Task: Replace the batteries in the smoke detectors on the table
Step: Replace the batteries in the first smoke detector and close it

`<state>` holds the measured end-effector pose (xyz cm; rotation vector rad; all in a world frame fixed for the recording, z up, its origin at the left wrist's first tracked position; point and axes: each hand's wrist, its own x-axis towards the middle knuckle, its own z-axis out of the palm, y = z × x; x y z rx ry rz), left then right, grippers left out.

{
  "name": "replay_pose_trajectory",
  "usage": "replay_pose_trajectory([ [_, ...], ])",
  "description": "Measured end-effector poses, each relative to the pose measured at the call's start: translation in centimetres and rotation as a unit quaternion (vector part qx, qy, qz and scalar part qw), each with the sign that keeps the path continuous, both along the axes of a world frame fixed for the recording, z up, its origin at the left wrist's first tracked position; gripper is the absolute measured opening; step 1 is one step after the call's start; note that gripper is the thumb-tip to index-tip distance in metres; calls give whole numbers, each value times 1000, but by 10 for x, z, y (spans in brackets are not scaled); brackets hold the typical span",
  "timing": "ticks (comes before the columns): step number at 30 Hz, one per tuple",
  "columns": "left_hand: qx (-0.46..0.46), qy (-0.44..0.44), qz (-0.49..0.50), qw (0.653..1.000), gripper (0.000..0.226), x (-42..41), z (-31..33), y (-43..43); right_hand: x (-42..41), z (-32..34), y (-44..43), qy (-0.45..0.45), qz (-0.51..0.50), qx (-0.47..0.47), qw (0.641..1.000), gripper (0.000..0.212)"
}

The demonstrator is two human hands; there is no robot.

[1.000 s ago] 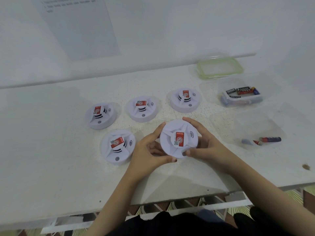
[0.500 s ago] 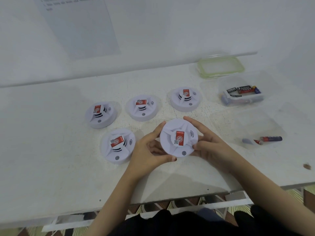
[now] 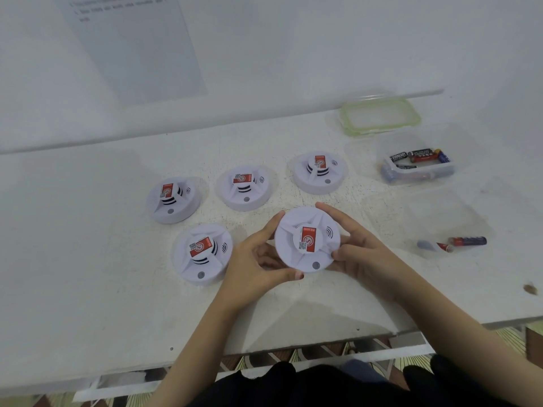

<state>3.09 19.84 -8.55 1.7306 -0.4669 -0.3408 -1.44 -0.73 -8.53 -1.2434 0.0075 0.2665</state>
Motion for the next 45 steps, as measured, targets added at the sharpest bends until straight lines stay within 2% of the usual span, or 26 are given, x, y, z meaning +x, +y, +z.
replay_pose_trajectory([
  [45,20,-12,-7,1000,89,3,-11,2,-5,2,3,-10,-24,-29,999,65],
])
